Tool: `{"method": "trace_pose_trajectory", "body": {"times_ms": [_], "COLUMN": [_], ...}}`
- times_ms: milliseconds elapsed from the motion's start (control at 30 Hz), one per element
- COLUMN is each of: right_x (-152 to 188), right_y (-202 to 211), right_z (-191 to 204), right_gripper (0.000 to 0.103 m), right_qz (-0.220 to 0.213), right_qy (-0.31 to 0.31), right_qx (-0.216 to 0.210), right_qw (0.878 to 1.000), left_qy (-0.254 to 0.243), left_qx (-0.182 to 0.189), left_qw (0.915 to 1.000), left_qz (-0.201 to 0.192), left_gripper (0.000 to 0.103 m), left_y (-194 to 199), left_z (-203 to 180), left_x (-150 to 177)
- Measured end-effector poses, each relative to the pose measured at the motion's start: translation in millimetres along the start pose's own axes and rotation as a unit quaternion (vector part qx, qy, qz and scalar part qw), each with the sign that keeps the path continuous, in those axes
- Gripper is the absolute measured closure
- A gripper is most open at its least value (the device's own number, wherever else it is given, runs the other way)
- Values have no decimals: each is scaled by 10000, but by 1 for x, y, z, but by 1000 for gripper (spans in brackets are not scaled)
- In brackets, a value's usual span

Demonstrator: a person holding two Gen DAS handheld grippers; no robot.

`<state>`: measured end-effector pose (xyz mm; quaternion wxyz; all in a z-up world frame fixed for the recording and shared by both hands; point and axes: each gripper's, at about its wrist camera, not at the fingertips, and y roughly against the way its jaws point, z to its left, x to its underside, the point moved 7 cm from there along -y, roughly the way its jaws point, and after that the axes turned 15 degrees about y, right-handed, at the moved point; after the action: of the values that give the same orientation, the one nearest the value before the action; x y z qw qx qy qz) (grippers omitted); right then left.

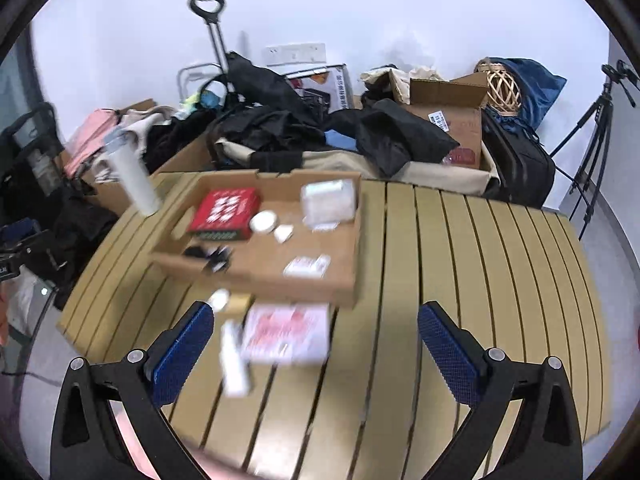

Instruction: Organize objects

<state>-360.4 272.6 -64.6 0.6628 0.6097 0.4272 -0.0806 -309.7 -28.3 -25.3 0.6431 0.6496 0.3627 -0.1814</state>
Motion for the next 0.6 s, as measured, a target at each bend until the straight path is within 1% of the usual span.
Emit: {"method": "trace_pose_trajectory", "body": {"times_ms": [33,67,100,133,167,233,300,333,400,467,533,600], "right_x": [12,26,42,62,75,110,139,150,166,173,174,174], "right_y": [15,32,47,65,76,100,113,116,117,114,110,110], "right_z": [10,25,42,63,78,112,137,146,162,171,174,173], "right_gripper": [0,0,0,0,0,0,0,0,0,0,0,0], "right_qz": [-83,-199,-294,-448,-552,-699,-684,-659,-626,-573,-422,-450], "right_qy": [-2,-19,21,145,214,439,460,429,260,222,355,393], "right_qx": [-45,-129,-293,-490,-519,-377,-230,-261,-465,-606,-430,-355], "right_qw": [10000,9997,9991,9977,9969,9959,9963,9966,9966,9963,9976,9976], "left_qy": [59,122,209,289,308,321,271,231,19,-15,64,110], "left_qx": [211,354,515,635,680,755,855,906,1035,970,976,981], "left_qw": [9997,9993,9984,9976,9972,9966,9957,9950,9933,9942,9944,9940], "left_qz": [46,71,69,37,11,23,213,355,520,465,408,463], "left_gripper": [0,0,0,0,0,0,0,0,0,0,0,0], "left_y": [22,33,48,65,77,98,106,108,107,106,105,103], "left_z": [3,5,9,14,18,21,19,15,4,-1,-4,-3], "left_x": [20,30,46,65,81,117,144,156,166,166,163,166]}}
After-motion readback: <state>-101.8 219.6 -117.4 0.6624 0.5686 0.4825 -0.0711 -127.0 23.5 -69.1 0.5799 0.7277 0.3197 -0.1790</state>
